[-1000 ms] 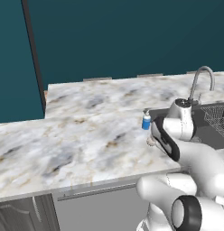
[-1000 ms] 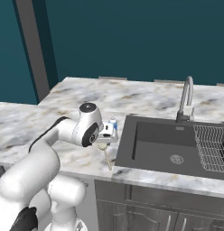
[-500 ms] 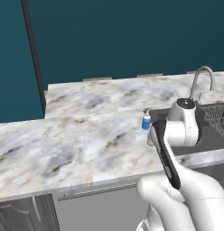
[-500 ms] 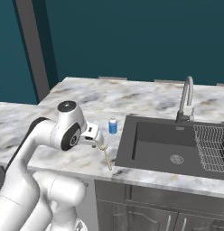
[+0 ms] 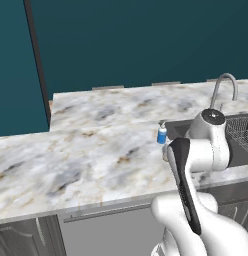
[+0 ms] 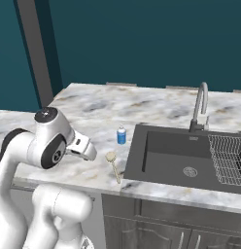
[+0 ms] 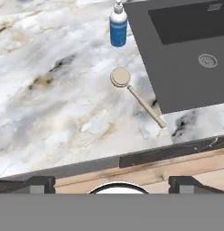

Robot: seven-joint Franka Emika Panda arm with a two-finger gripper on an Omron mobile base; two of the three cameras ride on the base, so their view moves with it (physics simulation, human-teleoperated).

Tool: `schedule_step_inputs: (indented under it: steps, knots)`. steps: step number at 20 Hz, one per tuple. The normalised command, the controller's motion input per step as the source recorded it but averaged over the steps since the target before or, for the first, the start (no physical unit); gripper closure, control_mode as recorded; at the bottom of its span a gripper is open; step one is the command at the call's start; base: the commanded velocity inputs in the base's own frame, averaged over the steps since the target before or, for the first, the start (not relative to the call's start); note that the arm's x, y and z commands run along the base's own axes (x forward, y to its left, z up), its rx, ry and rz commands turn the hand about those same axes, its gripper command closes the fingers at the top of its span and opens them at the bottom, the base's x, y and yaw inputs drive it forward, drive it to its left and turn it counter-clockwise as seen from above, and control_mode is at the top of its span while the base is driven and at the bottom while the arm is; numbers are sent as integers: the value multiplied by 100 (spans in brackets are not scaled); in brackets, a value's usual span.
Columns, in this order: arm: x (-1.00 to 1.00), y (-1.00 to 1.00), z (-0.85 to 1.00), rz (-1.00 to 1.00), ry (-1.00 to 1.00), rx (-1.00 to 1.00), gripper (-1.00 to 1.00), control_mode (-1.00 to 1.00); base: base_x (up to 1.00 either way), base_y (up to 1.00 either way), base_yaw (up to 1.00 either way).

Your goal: Locate and retrieve the soap dispenser and dish brush from the cabinet. Place them next to the sink.

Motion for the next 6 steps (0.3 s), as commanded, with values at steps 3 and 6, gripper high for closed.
schedule_step_inputs:
  steps: [3, 6]
  knots:
    - [-14, 52, 26, -2, -15, 0, -100, -100, 0, 0, 0]
    - [-2, 59, 3, -1, -7, -3, -100, -100, 0, 0, 0]
